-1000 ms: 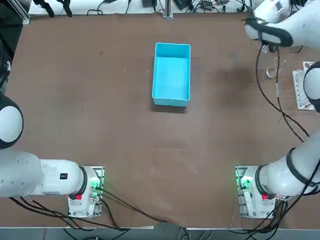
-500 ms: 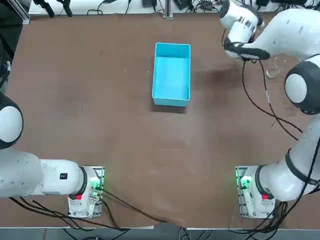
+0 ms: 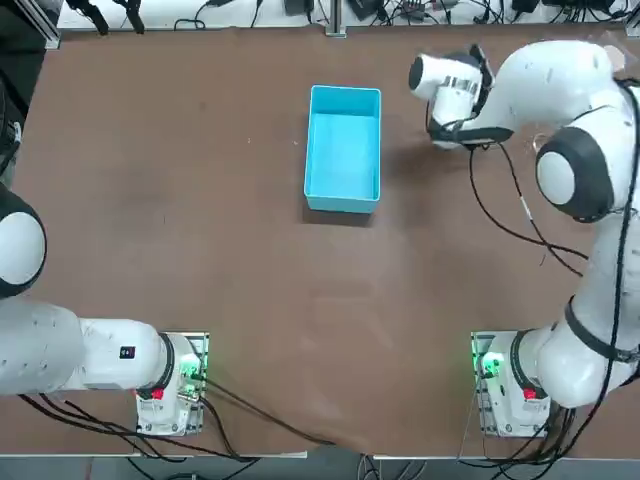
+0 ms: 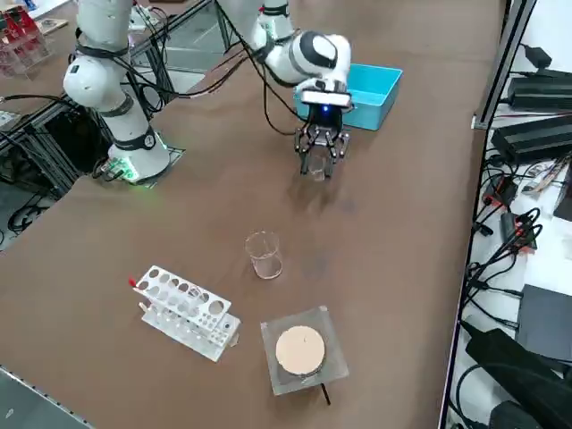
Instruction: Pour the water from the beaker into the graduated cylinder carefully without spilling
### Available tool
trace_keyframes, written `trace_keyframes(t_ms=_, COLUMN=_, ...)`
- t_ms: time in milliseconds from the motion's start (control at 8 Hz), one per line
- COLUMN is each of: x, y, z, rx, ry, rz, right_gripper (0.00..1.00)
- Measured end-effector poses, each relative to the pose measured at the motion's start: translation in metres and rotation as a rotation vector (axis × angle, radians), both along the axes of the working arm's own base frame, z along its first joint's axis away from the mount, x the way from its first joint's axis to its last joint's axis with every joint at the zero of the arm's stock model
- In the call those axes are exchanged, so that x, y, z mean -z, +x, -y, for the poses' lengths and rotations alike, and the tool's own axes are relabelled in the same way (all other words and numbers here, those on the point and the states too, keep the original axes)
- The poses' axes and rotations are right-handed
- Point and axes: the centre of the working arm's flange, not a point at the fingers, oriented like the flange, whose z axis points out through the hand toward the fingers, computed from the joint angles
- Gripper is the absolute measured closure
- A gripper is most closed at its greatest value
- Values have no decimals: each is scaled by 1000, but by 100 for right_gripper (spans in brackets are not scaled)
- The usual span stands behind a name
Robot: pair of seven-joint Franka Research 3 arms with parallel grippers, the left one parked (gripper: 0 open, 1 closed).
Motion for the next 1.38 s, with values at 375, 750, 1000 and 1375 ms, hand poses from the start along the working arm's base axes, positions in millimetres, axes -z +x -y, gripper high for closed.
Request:
trace_keyframes(t_ms=375, x=48, y=-9, z=-12, rx=-28, ry=-4, rz=74, right_gripper=39)
trace_keyframes(t_ms=750, x=67, y=-10, z=-12, rx=-42, ry=6, rz=99, right_gripper=39)
trace_keyframes(t_ms=1000, x=74, y=-11, z=-10, rx=-50, ry=-5, rz=113, right_gripper=39)
trace_keyframes(t_ms=1375, x=81, y=-11, z=-7, rx=-51, ry=-12, rz=130, right_gripper=22)
